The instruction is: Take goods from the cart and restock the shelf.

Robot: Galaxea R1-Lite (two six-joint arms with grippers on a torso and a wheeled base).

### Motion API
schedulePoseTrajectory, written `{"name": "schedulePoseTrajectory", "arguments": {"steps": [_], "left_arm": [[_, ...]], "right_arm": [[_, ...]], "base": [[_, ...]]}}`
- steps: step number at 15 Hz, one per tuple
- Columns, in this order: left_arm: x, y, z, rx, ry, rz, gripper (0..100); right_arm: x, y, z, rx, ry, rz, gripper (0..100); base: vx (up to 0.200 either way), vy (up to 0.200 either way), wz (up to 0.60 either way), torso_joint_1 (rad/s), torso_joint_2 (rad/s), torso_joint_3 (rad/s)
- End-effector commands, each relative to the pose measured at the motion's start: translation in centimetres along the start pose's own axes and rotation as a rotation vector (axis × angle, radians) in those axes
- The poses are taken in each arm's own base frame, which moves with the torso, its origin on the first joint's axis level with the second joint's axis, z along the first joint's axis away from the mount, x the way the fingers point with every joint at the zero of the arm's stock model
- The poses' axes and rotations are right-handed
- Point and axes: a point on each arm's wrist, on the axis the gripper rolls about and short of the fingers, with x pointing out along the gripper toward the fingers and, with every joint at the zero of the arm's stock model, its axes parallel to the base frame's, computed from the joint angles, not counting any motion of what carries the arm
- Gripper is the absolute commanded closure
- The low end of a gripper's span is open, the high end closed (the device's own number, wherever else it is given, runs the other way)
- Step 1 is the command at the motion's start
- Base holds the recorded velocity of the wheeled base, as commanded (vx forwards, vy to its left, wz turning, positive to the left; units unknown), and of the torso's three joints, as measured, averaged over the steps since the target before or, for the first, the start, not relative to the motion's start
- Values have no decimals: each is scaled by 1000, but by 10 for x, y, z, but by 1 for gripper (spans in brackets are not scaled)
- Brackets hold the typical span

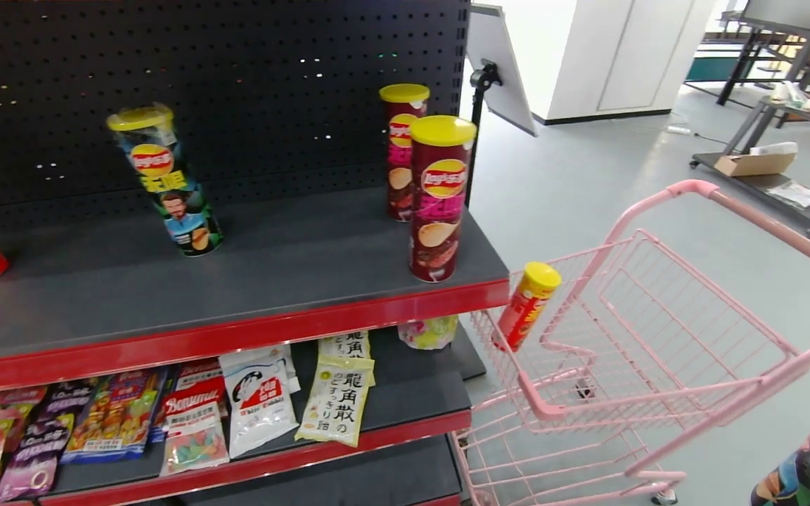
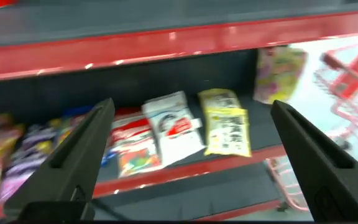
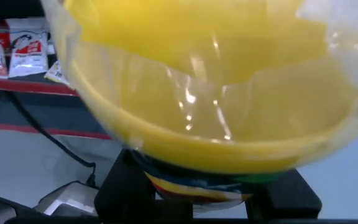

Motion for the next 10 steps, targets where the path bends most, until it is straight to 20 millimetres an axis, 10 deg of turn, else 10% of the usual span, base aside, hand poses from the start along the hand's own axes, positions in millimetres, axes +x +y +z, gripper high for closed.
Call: {"name": "schedulePoseTrajectory", "arguments": {"steps": [1,10], "left_arm": [[0,0,0,0,0,0,0],[0,0,0,2,0,2,0]], "right_arm": [[-1,0,0,-1,-7,1,100],[-13,4,-18,1,-54,80,100]], "base": [[0,0,600,-7,2,2],[0,133,67,3,2,2]]}}
